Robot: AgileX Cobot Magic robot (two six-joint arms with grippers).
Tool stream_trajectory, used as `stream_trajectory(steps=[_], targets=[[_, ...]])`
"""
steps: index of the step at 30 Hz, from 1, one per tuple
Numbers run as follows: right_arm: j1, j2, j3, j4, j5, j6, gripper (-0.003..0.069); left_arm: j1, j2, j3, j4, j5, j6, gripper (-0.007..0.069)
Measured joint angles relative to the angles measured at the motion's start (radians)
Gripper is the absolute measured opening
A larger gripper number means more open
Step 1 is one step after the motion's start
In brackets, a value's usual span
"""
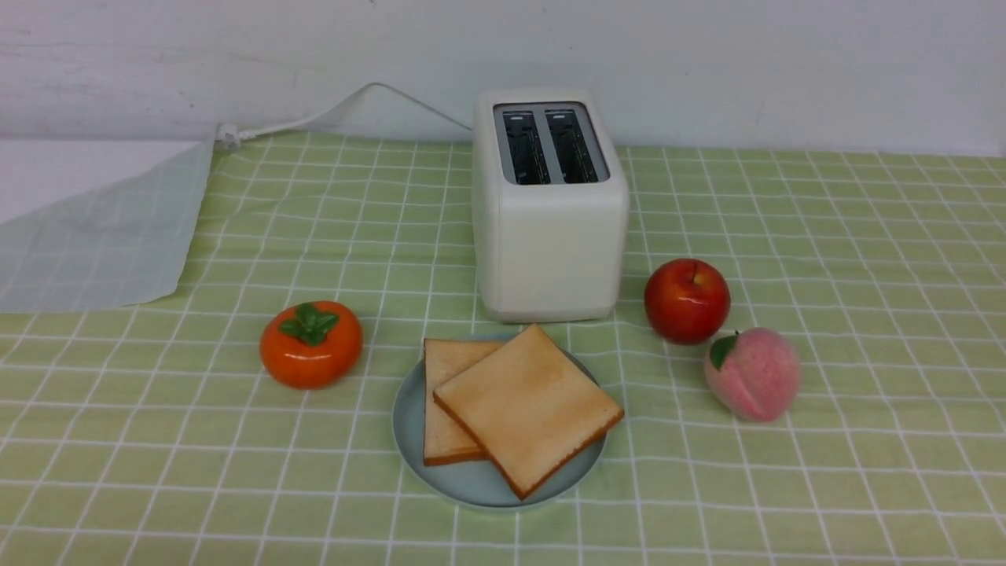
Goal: Take toasted bread from bread machine on green coffee tablecloth place on plate.
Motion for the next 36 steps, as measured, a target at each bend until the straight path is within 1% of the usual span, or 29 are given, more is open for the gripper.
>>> stream_trajectory(steps=[21,26,28,29,31,33,36], targets=[[0.000,0.000,0.000,-0.002,0.001,0.000,-0.0003,0.000,0.000,0.000,0.000,0.000,0.000,0.0015],[-0.002,0.000,0.000,-0.002,0.001,0.000,-0.0003,0.008,-0.001,0.022,0.015,-0.043,0.000,0.0019],[-0.002,0.000,0.000,-0.002,0.001,0.000,-0.0003,0.040,-0.006,0.044,0.048,-0.080,-0.017,0.0018],[-0.002,0.000,0.000,-0.002,0.001,0.000,-0.0003,0.100,-0.023,0.075,0.083,-0.141,-0.050,0.0018],[-0.002,0.000,0.000,-0.002,0.001,0.000,-0.0003,0.178,-0.046,0.122,0.116,-0.198,-0.094,0.0015],[-0.002,0.000,0.000,-0.002,0.001,0.000,-0.0003,0.269,-0.077,0.173,0.132,-0.242,-0.127,-0.0004],[-0.003,0.000,0.000,-0.002,0.001,0.000,-0.0003,0.347,-0.101,0.242,0.138,-0.258,-0.155,-0.0013]])
